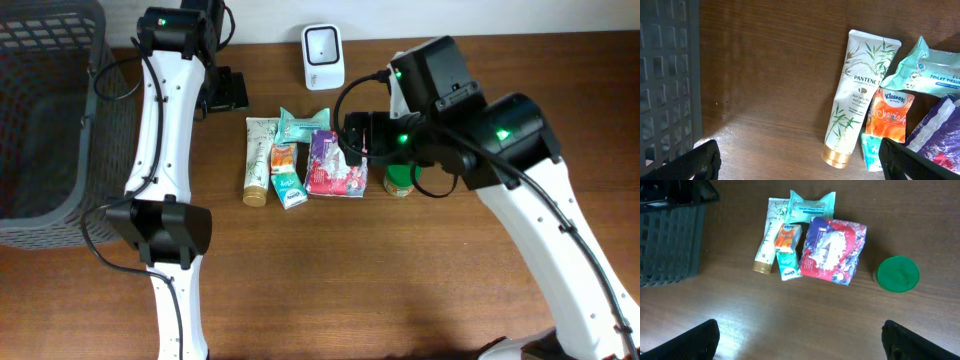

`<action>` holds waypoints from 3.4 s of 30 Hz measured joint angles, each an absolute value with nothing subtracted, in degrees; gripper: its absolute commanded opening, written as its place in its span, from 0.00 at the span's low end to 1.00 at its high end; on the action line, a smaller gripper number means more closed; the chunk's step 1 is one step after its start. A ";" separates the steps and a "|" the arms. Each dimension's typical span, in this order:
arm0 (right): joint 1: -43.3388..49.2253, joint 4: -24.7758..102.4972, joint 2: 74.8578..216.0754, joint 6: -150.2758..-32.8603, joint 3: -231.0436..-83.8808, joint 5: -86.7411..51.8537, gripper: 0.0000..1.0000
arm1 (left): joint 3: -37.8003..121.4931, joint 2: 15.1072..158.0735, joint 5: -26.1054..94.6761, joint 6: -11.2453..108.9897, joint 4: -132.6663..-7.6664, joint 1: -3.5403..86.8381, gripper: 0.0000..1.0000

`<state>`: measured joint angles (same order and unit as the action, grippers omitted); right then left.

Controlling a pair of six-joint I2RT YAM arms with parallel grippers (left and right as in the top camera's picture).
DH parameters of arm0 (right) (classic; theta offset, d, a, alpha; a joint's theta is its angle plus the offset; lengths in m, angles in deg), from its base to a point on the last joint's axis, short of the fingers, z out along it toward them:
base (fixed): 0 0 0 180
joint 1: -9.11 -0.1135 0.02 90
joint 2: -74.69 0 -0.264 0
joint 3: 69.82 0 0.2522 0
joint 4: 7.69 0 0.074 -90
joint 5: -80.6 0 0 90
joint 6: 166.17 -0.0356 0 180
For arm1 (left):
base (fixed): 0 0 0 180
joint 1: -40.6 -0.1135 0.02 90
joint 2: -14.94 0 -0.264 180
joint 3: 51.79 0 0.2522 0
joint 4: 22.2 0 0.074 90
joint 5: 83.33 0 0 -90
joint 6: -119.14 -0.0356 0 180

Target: Scan the item barcode

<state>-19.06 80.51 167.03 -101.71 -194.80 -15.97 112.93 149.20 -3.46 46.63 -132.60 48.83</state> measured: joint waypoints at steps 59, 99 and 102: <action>-3.95 71.29 190.26 -101.49 -177.87 -12.47 0.99 | 112.93 149.20 -3.48 46.63 -132.62 48.83 0.99; 10.45 75.33 190.70 -93.47 -184.42 -9.98 0.91 | 112.93 149.20 -3.48 46.63 -132.64 49.75 0.99; 8.40 78.24 190.68 -90.74 -191.05 -16.49 0.93 | 112.93 149.20 -3.48 46.63 -132.56 49.75 0.99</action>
<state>8.40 78.24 190.68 -90.74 -191.05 -16.49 112.93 149.20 -3.48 46.63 -132.56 49.75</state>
